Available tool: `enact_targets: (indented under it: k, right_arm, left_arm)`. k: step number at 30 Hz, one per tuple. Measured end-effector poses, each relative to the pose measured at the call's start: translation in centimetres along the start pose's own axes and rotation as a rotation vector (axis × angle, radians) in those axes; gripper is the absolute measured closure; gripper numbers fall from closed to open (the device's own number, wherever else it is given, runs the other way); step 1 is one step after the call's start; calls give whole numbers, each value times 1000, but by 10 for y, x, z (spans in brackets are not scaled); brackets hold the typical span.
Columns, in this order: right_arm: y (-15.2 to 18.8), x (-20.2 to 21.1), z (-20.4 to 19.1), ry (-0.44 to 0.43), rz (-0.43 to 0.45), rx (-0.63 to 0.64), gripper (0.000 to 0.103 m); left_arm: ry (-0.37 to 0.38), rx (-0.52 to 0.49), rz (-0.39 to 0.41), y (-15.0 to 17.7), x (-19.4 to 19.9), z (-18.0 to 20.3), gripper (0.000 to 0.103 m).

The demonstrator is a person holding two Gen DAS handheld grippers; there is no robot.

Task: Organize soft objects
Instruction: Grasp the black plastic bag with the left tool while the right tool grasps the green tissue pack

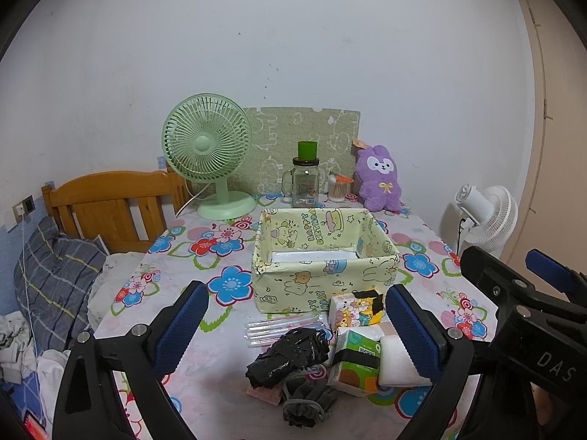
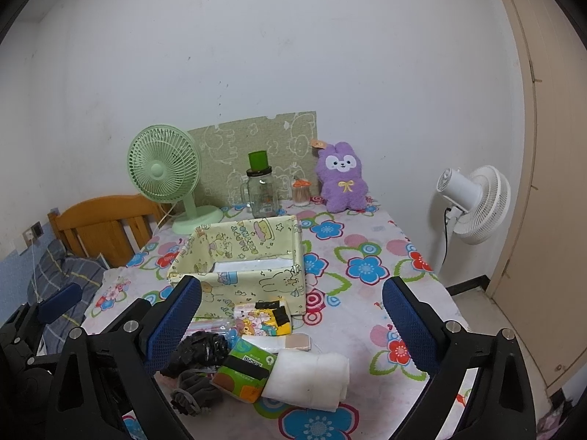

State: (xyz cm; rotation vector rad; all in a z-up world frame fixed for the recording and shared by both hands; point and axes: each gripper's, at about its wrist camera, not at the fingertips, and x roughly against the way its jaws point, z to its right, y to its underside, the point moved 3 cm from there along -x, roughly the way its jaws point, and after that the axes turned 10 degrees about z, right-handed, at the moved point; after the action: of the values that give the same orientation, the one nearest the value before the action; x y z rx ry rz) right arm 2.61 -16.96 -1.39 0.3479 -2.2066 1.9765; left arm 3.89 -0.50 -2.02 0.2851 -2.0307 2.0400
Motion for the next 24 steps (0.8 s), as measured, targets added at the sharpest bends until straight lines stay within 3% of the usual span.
enact_targets:
  k: [9, 13, 24]
  right_arm:
    - [10, -22, -6, -21, -42, 3, 4]
    - [20, -35, -7, -33, -69, 1, 4]
    - [45, -63, -12, -56, -141, -3, 5]
  left_arm:
    - [14, -9, -60, 13, -20, -1, 13]
    - [8, 3, -109, 22, -35, -5, 21]
    - [19, -5, -196, 51, -61, -11, 21]
